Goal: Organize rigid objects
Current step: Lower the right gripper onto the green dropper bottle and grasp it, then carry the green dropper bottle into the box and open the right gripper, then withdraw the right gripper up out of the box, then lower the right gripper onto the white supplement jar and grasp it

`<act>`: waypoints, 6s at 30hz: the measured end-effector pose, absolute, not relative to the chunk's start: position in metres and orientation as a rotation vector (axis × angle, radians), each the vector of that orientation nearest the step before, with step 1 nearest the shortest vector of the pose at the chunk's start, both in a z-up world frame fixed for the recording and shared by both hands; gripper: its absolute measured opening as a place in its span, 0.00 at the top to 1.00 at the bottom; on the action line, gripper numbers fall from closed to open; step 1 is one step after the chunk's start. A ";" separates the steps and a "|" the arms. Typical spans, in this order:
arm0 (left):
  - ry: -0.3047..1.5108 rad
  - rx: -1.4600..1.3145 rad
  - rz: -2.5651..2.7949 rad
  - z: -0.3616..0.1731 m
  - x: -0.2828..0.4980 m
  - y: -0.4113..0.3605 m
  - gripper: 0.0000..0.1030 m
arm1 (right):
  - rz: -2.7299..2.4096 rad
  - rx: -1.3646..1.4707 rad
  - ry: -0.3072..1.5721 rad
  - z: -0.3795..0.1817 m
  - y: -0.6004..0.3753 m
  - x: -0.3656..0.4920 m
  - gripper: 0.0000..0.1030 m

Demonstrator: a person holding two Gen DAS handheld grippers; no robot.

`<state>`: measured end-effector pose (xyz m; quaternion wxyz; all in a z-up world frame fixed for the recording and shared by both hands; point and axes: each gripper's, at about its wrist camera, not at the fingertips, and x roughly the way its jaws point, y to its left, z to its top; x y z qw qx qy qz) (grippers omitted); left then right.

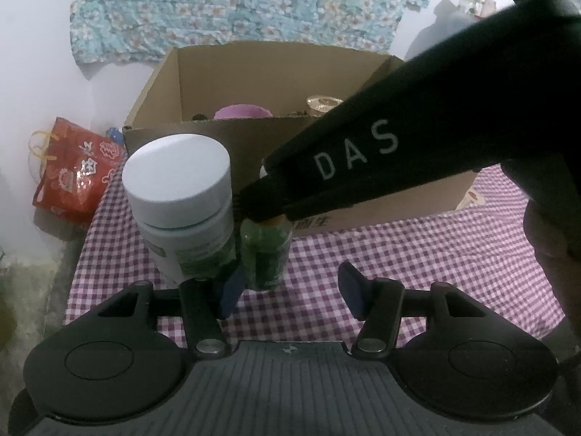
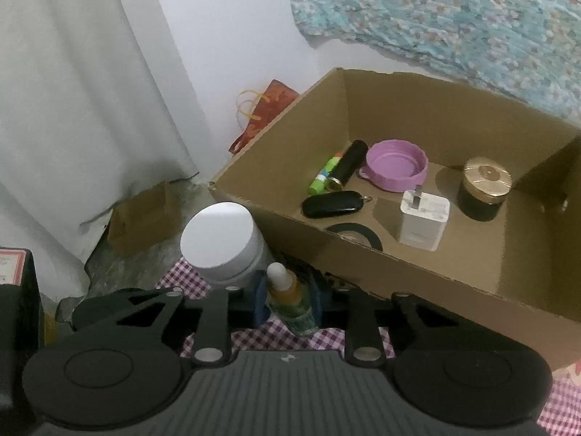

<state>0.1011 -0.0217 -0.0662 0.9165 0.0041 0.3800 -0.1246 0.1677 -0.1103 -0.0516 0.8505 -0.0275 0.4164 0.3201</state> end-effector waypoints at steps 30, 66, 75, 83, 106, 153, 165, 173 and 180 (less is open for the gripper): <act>0.723 0.084 -0.295 -0.085 0.093 -0.058 0.68 | 0.593 0.140 0.942 -0.053 -0.174 0.162 0.80; 0.538 0.195 -0.366 0.015 0.095 -0.097 0.69 | 0.656 0.193 0.699 0.048 -0.229 0.145 0.80; 0.641 0.036 -0.404 0.003 0.171 -0.102 0.69 | 0.675 0.231 0.763 0.044 -0.253 0.222 0.79; 0.807 0.004 -0.412 -0.045 0.228 -0.119 0.69 | 0.622 0.212 0.908 -0.011 -0.259 0.275 0.79; 0.840 -0.011 -0.471 -0.039 0.229 -0.126 0.24 | 0.572 0.192 0.954 -0.024 -0.284 0.288 0.79; 0.746 -0.076 -0.371 0.011 0.070 0.024 0.00 | 0.546 0.475 0.854 0.016 -0.232 0.113 0.30; 0.755 -0.097 -0.346 0.002 0.075 0.040 0.00 | 0.549 0.458 0.890 0.013 -0.216 0.117 0.30; 0.732 -0.087 -0.314 -0.003 0.081 0.044 0.00 | 0.529 0.478 0.899 0.007 -0.218 0.123 0.30; 0.708 -0.060 -0.253 -0.010 0.093 0.045 0.01 | 0.553 0.515 0.927 -0.005 -0.208 0.144 0.30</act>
